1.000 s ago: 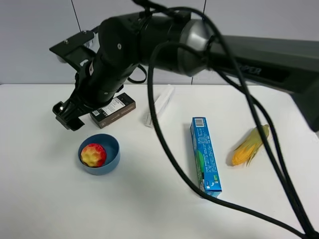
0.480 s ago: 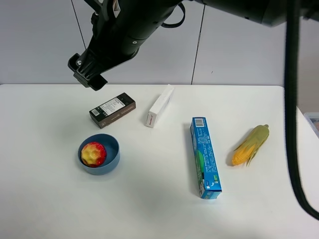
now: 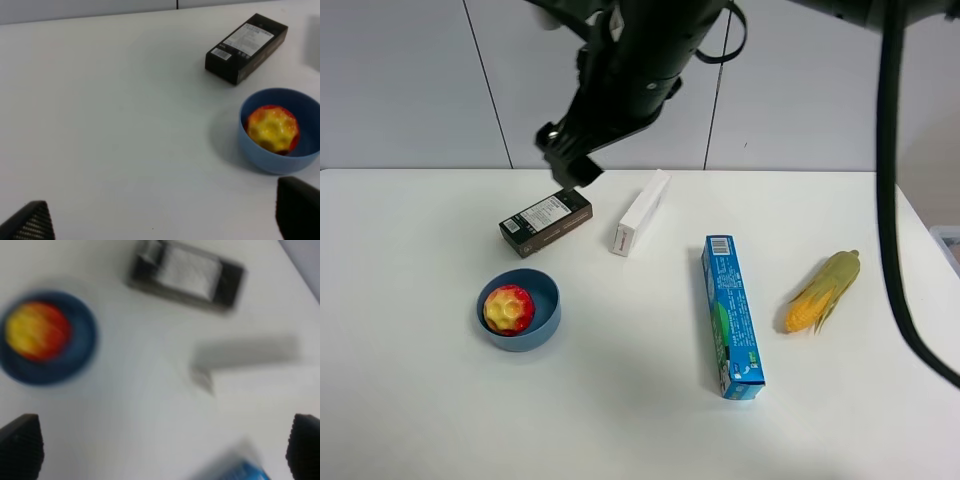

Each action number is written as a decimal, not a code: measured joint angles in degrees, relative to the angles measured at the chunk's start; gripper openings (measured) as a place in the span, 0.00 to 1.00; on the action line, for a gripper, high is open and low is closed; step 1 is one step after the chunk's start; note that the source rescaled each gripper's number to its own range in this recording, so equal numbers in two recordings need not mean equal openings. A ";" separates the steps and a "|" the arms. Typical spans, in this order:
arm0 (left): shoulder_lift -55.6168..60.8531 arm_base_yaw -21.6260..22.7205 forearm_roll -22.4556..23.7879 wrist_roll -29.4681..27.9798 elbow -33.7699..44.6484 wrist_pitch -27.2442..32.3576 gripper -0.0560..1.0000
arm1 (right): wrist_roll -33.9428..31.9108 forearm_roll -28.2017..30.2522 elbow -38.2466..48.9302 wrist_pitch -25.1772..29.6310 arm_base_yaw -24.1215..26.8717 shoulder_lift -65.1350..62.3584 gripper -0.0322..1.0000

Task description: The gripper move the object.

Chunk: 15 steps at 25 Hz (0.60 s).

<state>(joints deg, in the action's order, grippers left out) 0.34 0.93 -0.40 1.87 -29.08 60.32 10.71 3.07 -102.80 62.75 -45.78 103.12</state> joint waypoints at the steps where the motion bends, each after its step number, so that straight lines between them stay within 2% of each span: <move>1: 0.00 0.00 0.00 0.00 0.00 0.00 1.00 | 0.00 -0.24 0.00 1.22 2.52 -0.07 0.95; 5: 0.00 0.00 0.00 0.00 0.00 0.00 1.00 | 0.00 -0.43 0.00 5.97 11.98 -1.08 0.95; 15: 0.00 0.00 0.00 0.00 0.00 0.00 1.00 | 0.00 -1.06 0.00 6.74 38.01 -5.98 0.95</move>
<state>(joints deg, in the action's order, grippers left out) 0.34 0.93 -0.40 1.87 -29.08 60.32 10.71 2.01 -102.80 69.49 -7.77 97.14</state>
